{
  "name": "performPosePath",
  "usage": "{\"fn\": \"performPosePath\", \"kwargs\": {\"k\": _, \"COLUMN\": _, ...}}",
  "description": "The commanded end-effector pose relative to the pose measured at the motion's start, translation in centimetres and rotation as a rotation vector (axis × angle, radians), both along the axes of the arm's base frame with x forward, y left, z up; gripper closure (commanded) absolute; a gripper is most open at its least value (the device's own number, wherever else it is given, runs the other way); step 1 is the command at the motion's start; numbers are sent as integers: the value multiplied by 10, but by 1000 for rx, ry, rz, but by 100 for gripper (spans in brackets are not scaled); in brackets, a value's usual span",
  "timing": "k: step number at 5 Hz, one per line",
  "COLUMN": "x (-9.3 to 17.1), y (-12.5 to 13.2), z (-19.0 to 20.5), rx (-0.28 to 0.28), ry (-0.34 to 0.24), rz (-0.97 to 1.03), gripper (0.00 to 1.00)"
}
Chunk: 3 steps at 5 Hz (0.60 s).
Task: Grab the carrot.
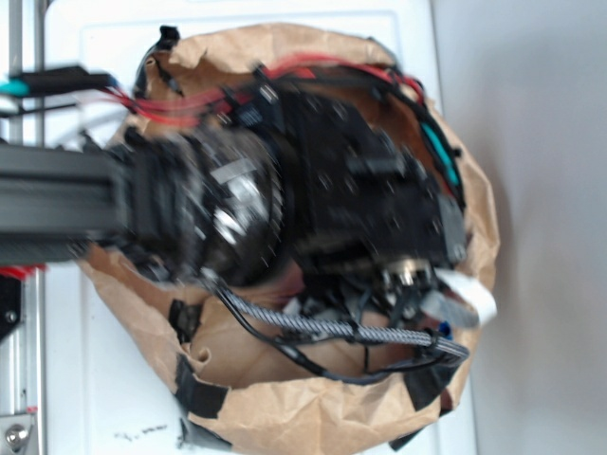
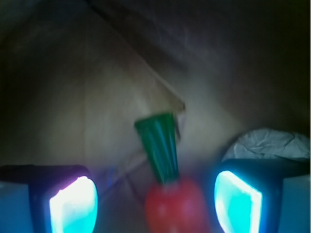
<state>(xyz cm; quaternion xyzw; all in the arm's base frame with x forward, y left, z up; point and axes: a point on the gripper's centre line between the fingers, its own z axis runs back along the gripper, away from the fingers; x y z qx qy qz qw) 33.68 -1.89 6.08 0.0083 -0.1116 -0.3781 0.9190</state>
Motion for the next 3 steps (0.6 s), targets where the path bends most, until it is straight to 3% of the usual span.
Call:
{"fn": "performPosePath", "kwargs": {"k": 1, "x": 13, "y": -23, "z": -18, "rx": 43, "ry": -11, "rz": -9, "gripper": 0}}
{"fn": "performPosePath", "kwargs": {"k": 2, "x": 18, "y": -23, "z": -28, "rx": 60, "ry": -11, "rz": -6, "gripper": 0}}
{"fn": "performPosePath", "kwargs": {"k": 3, "x": 20, "y": -20, "z": -25, "rx": 34, "ry": 14, "rz": 15, "gripper": 0}}
